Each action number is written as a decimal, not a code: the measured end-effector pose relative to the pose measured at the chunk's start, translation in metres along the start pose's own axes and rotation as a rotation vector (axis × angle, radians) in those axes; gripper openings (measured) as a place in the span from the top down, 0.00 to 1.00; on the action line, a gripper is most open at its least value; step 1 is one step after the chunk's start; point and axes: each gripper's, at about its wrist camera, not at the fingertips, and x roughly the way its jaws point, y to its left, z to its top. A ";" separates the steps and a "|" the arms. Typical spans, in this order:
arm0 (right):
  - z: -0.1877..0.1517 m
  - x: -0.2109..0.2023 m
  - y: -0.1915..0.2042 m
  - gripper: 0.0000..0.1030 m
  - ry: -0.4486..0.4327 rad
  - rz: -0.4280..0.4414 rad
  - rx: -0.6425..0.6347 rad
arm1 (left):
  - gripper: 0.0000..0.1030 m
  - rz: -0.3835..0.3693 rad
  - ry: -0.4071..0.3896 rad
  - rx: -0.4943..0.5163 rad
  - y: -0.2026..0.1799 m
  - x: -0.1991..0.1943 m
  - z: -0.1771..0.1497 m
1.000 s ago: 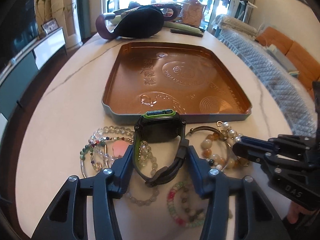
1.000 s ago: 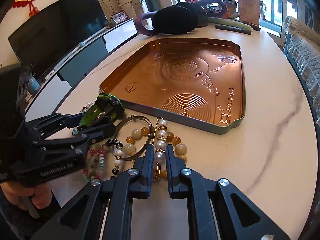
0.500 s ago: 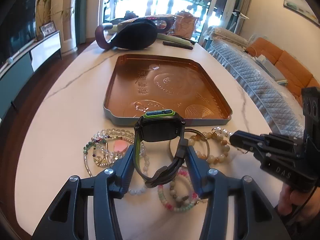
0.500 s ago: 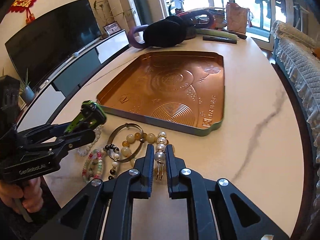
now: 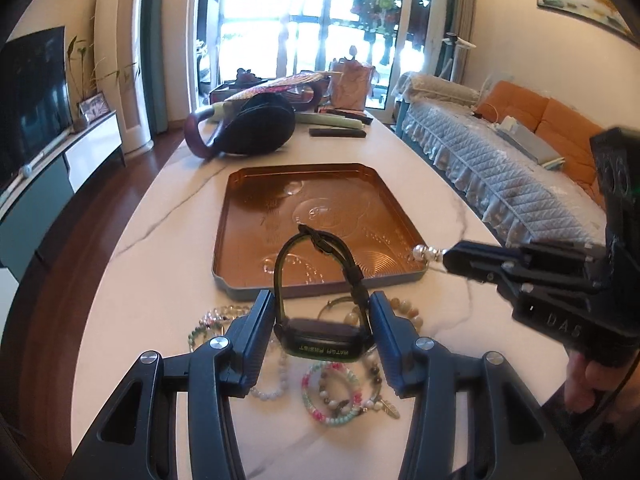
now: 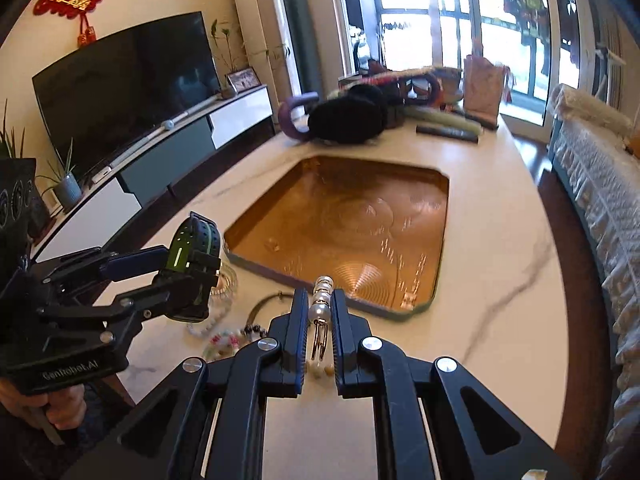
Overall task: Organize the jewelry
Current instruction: 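Lift the watch with the left tool while the right tool carries the pin over the tray, then lower and release the watch in the tray while the right tool releases the pin there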
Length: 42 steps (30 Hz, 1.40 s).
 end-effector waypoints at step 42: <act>0.061 0.107 -0.056 0.90 0.002 0.122 0.093 | 0.55 0.016 0.123 -0.136 0.035 0.136 0.064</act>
